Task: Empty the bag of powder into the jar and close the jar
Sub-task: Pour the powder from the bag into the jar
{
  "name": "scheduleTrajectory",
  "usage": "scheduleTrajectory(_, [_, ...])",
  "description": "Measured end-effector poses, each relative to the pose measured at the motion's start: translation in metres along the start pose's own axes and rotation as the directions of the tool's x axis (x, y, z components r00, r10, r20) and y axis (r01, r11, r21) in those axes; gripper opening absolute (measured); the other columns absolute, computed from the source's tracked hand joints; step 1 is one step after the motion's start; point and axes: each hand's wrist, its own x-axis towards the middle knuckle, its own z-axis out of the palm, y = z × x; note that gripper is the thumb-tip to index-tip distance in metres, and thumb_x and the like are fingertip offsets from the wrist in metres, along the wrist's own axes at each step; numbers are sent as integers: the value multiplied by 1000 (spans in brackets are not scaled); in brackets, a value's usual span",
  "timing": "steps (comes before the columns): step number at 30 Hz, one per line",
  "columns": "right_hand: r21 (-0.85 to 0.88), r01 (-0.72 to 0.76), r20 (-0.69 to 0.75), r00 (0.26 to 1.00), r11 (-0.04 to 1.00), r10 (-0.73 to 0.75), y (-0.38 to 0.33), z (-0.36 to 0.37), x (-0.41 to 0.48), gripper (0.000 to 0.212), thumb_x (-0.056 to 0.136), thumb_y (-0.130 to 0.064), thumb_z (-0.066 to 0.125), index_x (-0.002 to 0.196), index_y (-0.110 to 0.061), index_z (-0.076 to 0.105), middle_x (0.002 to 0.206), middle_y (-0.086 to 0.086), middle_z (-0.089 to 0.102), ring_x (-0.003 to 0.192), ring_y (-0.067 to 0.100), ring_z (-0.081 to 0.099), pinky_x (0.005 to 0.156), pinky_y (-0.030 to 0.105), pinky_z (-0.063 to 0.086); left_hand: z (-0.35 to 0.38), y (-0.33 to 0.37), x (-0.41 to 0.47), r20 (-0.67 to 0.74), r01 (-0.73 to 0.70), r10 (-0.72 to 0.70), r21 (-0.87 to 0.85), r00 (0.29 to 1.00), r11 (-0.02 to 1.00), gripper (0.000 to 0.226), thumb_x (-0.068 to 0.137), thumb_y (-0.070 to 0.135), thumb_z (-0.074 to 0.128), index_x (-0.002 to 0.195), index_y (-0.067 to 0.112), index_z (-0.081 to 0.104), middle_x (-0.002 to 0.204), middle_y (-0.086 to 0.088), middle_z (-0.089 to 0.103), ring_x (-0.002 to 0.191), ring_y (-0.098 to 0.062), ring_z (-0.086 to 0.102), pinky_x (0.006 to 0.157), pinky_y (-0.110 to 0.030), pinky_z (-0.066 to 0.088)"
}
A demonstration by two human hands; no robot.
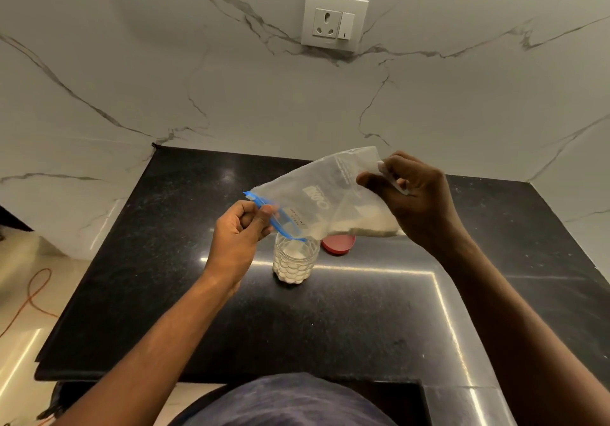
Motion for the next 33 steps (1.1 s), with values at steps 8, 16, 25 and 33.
scheduleTrajectory(8, [16,28,-6,1000,999,-28,-7,4,-1,29,93,-33,71,75,-13,62,76,7,57,68,24,56,56,38,49,-1,-1,2,12,7,-7,8,1000,1000,26,93,37,70,112,19,72,104,1,84,102,-13,81,81,-20,63])
scheduleTrajectory(16, [34,9,-31,999,999,-8,-18,6,-4,30,91,-34,71,74,-10,63,75,16,59,65,35,57,53,49,46,-2,-4,3,-1,26,-26,57,1000,998,11,101,27,67,110,22,71,100,3,84,99,-11,80,80,-20,64])
scheduleTrajectory(25, [32,-17,-8,1000,999,17,-21,5,-1,30,91,-33,70,76,-8,64,76,18,61,66,39,60,55,52,48,-4,-2,5,-6,33,-33,55,999,998,14,99,30,68,110,22,72,101,2,84,100,-12,81,81,-20,64])
scheduleTrajectory(33, [22,-35,14,999,999,35,-21,8,1,25,92,-33,69,79,-11,68,78,15,63,68,37,63,55,50,51,-6,-3,5,-3,44,-44,47,999,998,25,91,39,69,110,22,72,102,1,85,101,-14,80,83,-24,65])
